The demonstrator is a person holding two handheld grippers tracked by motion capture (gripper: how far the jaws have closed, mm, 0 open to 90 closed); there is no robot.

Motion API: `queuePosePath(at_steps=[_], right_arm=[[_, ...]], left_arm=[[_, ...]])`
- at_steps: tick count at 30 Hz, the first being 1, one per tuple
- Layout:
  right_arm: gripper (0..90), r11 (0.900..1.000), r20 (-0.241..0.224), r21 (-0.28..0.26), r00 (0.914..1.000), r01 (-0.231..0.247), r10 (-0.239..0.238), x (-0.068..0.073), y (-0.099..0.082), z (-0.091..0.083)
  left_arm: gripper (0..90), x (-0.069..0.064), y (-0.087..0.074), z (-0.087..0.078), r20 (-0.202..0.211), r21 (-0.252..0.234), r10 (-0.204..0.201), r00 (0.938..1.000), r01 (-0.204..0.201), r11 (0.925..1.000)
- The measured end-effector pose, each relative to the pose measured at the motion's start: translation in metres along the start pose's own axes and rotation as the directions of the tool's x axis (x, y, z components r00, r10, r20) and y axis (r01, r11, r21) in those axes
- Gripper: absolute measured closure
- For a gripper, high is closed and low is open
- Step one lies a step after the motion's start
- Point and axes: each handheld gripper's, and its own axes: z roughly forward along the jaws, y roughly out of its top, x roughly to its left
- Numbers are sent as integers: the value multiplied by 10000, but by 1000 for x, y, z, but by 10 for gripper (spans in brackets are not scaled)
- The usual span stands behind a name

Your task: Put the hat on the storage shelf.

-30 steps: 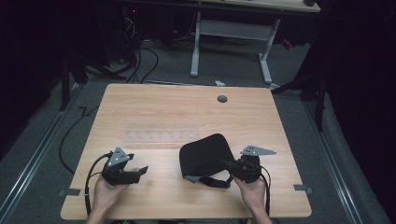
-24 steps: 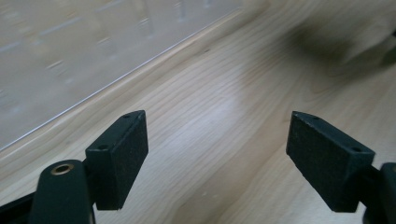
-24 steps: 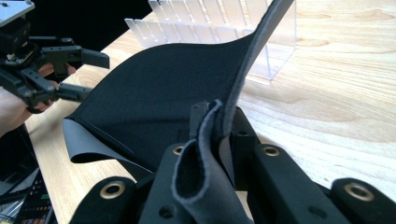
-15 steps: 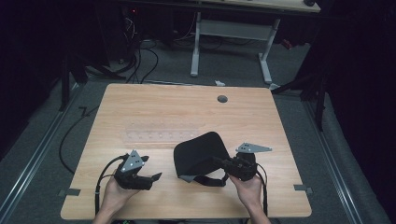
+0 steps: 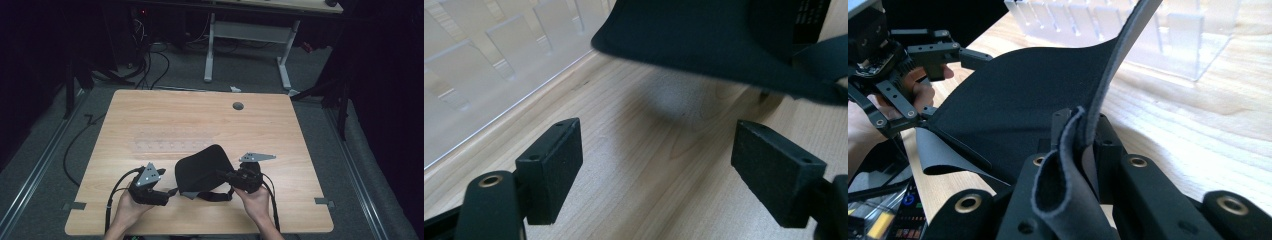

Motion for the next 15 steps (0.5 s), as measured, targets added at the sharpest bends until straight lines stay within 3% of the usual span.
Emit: queuePosePath(at_steps=[7,15], right_arm=[[841,9993,-56,369,10000,2,0,5,-4,9],[839,9980,-124,628,9999,-33,41,7,-5,16]], left_arm=[[212,-2,-4,0,68,185,128,9999,-129,9997],[244,-6,-7,1,117,-6,453,9989,-453,9990]])
